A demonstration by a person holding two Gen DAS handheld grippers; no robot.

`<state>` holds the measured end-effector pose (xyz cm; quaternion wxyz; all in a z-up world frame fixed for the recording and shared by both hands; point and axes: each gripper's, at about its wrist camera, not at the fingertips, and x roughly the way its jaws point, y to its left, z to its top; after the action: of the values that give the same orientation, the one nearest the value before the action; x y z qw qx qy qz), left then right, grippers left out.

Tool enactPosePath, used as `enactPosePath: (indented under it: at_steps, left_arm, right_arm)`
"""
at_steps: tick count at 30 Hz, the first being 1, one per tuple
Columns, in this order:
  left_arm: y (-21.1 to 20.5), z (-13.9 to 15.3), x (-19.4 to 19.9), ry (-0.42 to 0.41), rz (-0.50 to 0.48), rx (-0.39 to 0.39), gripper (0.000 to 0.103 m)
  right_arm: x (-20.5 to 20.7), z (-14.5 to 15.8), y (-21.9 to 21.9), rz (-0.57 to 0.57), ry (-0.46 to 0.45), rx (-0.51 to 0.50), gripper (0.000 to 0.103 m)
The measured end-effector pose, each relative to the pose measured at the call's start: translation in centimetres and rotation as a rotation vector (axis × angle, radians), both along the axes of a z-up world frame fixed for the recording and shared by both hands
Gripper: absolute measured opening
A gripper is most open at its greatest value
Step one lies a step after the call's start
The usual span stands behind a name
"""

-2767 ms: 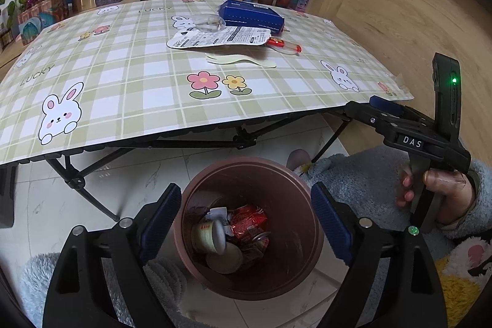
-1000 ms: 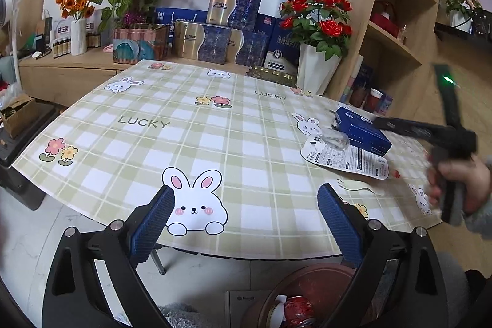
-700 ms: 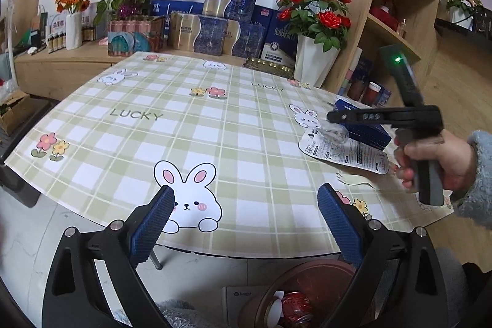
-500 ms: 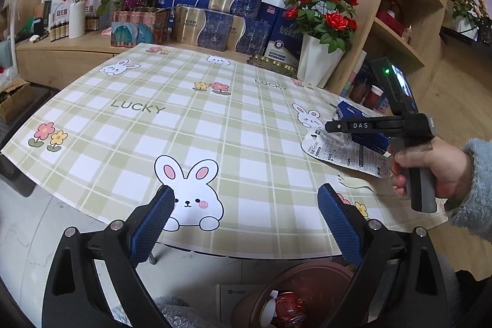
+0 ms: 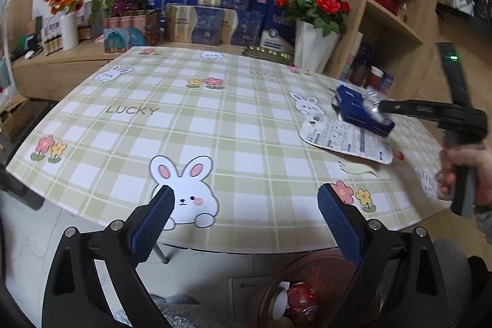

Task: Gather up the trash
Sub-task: 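Reach the right tool to the table and grasp the clear plastic wrapper, then grasp the white receipt with the left tool while the right tool holds the wrapper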

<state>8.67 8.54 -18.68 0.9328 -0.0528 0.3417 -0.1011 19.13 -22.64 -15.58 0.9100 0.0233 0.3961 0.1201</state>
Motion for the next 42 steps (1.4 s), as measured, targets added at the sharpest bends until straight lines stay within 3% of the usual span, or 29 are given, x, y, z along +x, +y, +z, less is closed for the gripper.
enactPosePath:
  at_steps: [6, 9, 13, 17, 23, 28, 33, 39, 40, 41, 42]
  left_arm:
    - [-4.1, 0.9, 1.1, 0.036, -0.126, 0.047, 0.092]
    - [-7.9, 1.9, 1.4, 0.001, -0.229, 0.104, 0.092]
    - [-14.1, 2.1, 2.6, -0.028, -0.380, 0.215, 0.092]
    - [-19.5, 0.9, 4.4, -0.055, -0.469, 0.331, 0.092]
    - [-23.5, -0.5, 7.7, -0.017, -0.484, 0.350, 0.092]
    - [-26.0, -1.9, 9.1, -0.031, -0.468, 0.492, 0.092]
    - [-27.2, -2.7, 9.5, -0.033, -0.483, 0.542, 0.091]
    - [-27.8, -3.7, 9.8, -0.002, -0.514, 0.545, 0.076]
    - [-27.8, -3.8, 9.8, 0.001, -0.512, 0.547, 0.067]
    - [-27.7, -3.8, 9.9, 0.003, -0.504, 0.552, 0.051]
    - [-27.5, -3.7, 10.0, 0.001, -0.495, 0.549, 0.045]
  right_arm:
    - [-4.5, 0.0, -5.8, -0.084, -0.013, 0.137, 0.017]
    - [-6.8, -0.1, -8.7, -0.135, -0.030, 0.198, 0.017]
    - [-8.6, -0.7, -11.2, -0.166, -0.033, 0.220, 0.017]
    - [-9.6, -1.1, -13.1, -0.181, -0.045, 0.234, 0.017]
    - [-10.2, -1.9, -15.3, -0.211, -0.044, 0.274, 0.017]
    - [-10.0, -2.7, -15.9, -0.213, -0.037, 0.307, 0.017]
    - [-9.8, -3.4, -15.5, -0.197, -0.021, 0.319, 0.017]
    - [-9.6, -4.1, -14.7, -0.171, -0.008, 0.315, 0.017]
    - [-9.6, -4.1, -14.4, -0.164, -0.007, 0.306, 0.017]
    - [-9.6, -4.1, -14.3, -0.159, -0.006, 0.303, 0.017]
    - [-9.6, -4.2, -14.1, -0.155, -0.005, 0.301, 0.017]
